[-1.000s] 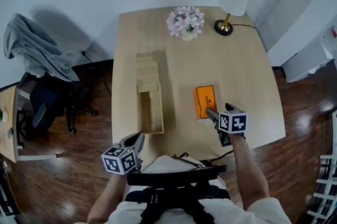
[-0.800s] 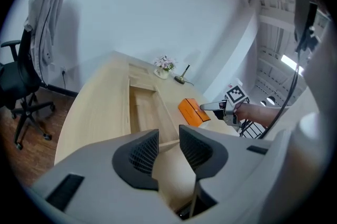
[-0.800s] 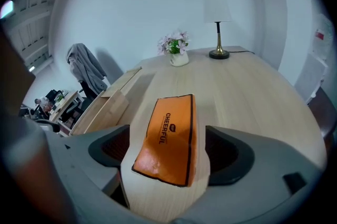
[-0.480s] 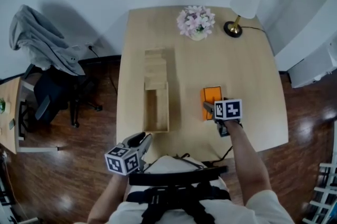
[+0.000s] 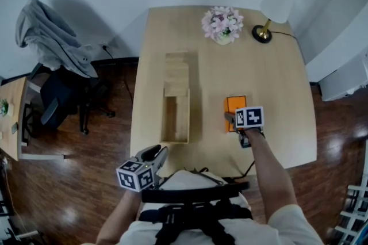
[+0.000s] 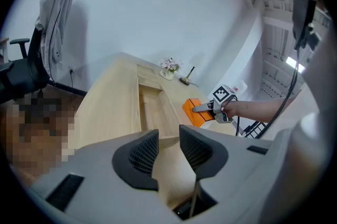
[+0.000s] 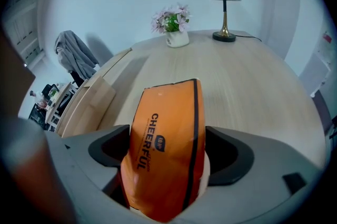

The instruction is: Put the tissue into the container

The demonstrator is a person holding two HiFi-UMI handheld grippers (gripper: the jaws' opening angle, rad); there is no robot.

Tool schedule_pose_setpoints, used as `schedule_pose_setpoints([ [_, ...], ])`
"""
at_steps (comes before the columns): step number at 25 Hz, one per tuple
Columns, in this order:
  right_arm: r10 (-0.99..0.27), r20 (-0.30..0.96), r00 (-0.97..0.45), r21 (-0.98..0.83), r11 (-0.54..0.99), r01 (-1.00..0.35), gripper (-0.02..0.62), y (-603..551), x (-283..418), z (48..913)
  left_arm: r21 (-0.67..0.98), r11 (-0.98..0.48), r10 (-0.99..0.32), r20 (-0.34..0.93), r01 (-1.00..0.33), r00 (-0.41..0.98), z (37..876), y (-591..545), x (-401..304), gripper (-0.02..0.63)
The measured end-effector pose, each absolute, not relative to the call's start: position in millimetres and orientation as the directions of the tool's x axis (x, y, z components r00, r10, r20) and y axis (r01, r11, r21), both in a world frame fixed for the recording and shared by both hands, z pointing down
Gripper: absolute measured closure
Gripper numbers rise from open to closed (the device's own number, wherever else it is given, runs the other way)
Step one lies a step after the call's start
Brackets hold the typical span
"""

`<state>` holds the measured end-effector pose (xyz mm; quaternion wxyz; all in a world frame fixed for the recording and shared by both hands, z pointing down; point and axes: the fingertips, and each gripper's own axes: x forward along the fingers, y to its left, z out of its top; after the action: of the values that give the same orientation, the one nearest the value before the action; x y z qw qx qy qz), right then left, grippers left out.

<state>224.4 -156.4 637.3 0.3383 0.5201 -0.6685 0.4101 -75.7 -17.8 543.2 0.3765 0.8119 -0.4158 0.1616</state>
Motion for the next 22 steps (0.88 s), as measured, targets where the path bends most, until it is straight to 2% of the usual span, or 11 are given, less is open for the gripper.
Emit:
schedule_pose_setpoints([
  [5,-0.423,0.867,-0.264,-0.253,0.082,-0.964,0.155,-155,225,640,0.484,-0.365,-0.555,0.572,-0.795,0.604,543,-15,-78,0.494],
  [12,-0.459,0.851,-0.257,-0.284,0.011,-0.959,0.199,-152,237,636,0.504,-0.339,-0.562,0.568,-0.794,0.601,546,-13,-83,0.494],
  [22,-0.48,0.838,-0.259,-0.302,-0.014,-0.953,0.207,-143,245,626,0.517,-0.35,-0.555,0.558,-0.781,0.617,546,-11,-77,0.494],
])
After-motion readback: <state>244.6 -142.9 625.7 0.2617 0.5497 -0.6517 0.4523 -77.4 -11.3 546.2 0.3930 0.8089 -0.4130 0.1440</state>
